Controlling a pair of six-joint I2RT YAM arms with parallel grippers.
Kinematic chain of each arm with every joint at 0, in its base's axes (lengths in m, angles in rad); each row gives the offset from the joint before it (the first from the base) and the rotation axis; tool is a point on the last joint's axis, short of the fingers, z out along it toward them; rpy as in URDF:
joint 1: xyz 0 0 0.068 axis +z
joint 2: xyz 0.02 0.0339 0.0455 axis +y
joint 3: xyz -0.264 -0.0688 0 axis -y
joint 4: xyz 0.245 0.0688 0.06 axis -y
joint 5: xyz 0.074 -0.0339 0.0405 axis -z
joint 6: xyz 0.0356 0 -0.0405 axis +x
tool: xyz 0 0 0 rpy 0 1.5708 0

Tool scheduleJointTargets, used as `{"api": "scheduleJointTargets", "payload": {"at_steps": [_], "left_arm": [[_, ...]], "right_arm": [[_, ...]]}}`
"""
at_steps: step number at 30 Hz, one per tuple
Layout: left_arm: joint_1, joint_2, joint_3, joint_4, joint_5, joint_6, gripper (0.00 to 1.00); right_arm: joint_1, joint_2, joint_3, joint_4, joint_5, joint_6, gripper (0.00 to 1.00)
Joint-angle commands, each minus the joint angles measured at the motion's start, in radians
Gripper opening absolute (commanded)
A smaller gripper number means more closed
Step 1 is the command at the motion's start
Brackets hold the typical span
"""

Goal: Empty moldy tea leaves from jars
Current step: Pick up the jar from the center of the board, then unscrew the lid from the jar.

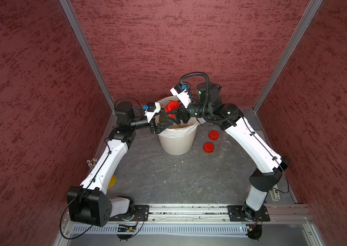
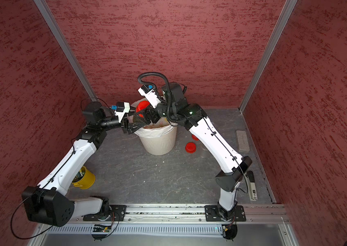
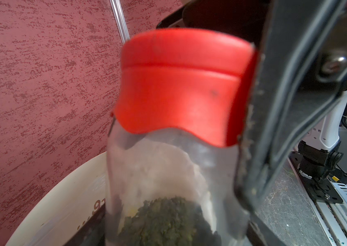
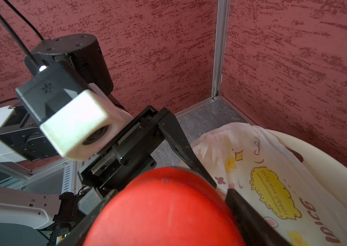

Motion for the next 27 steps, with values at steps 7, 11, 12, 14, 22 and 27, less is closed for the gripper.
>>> {"api": "scheduleJointTargets", "payload": {"at_steps": [7, 11, 12, 14, 22, 27], "left_arm": [[0.021, -0.022, -0.005, -0.028, 0.008, 0.007, 0.66], [0.023, -0.022, -0.001, -0.044, 0.008, 0.017, 0.66], [0.023, -0.022, -0.001, -0.047, 0.008, 0.019, 0.66], [0.024, -0.022, 0.0, -0.049, 0.008, 0.019, 0.66], [0.026, -0.03, 0.001, -0.058, 0.008, 0.024, 0.66], [0.027, -0.032, 0.005, -0.071, 0.011, 0.028, 0.66]], "right_arm": [[0.005, -0.04, 0.005, 0.01, 0.054, -0.005, 0.94], [0.005, -0.05, 0.006, 0.005, 0.07, -0.012, 0.96], [0.006, -0.052, 0.006, 0.005, 0.075, -0.014, 0.96], [0.005, -0.056, 0.007, 0.005, 0.083, -0.017, 0.96], [0.004, -0.056, 0.016, -0.013, 0.089, -0.028, 0.92], [0.003, -0.057, 0.015, -0.018, 0.089, -0.04, 0.87]]}}
